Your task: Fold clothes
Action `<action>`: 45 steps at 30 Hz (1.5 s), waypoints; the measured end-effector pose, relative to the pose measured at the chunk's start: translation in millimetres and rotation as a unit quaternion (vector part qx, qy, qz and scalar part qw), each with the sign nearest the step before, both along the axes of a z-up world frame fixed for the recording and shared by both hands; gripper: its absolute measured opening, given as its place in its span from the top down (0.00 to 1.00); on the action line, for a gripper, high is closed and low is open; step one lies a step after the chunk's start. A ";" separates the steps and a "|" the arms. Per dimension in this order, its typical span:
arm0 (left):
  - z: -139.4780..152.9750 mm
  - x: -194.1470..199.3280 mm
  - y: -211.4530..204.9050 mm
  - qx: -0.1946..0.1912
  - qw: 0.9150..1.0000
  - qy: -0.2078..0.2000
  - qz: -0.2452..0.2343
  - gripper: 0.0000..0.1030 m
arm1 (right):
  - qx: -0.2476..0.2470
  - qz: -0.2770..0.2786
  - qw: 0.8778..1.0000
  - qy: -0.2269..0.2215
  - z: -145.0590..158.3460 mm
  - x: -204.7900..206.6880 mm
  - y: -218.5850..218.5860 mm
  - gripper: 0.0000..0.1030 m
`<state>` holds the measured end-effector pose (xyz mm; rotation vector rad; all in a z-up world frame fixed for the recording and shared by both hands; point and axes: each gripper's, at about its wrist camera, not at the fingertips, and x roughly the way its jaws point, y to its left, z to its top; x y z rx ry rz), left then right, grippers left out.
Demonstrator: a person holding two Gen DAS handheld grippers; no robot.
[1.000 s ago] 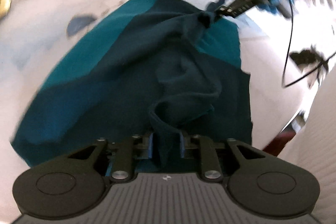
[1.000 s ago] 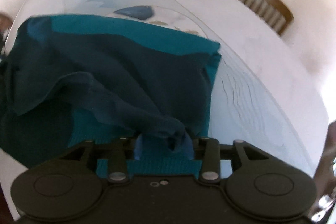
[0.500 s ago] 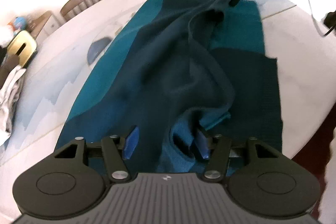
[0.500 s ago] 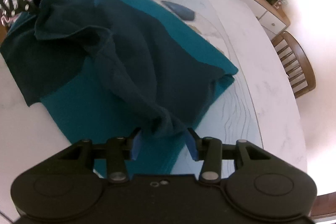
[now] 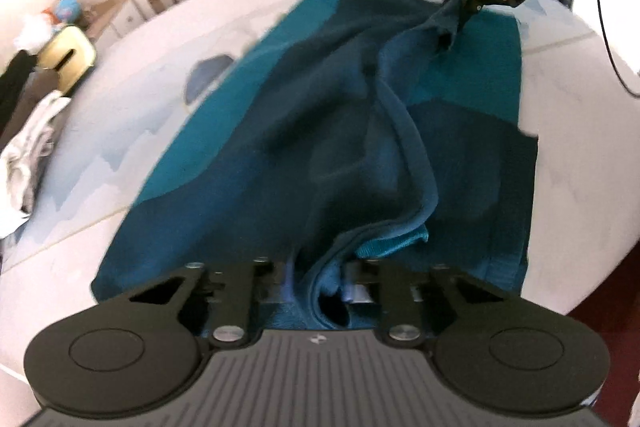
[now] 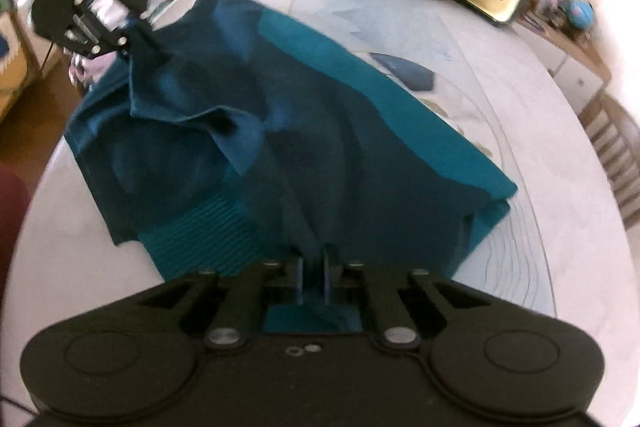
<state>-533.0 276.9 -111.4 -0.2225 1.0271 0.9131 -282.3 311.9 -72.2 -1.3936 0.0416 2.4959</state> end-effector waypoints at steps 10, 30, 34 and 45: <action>20.1 -12.6 -37.7 -0.034 0.996 -0.074 0.036 0.92 | -0.061 0.004 0.998 0.016 10.4 22.2 -5.6 0.00; 41.5 -41.2 11.7 -0.026 0.993 -0.080 0.084 0.53 | -0.038 -0.159 0.985 0.058 29.3 15.0 73.5 0.00; 31.7 -62.8 47.2 -0.015 0.984 -0.105 0.145 0.53 | -0.038 -0.185 0.980 0.068 15.3 -11.1 100.7 0.00; -11.4 -103.6 69.7 -0.060 0.969 -0.118 0.208 0.53 | -0.039 -0.177 0.983 0.020 -32.3 -49.2 128.8 0.00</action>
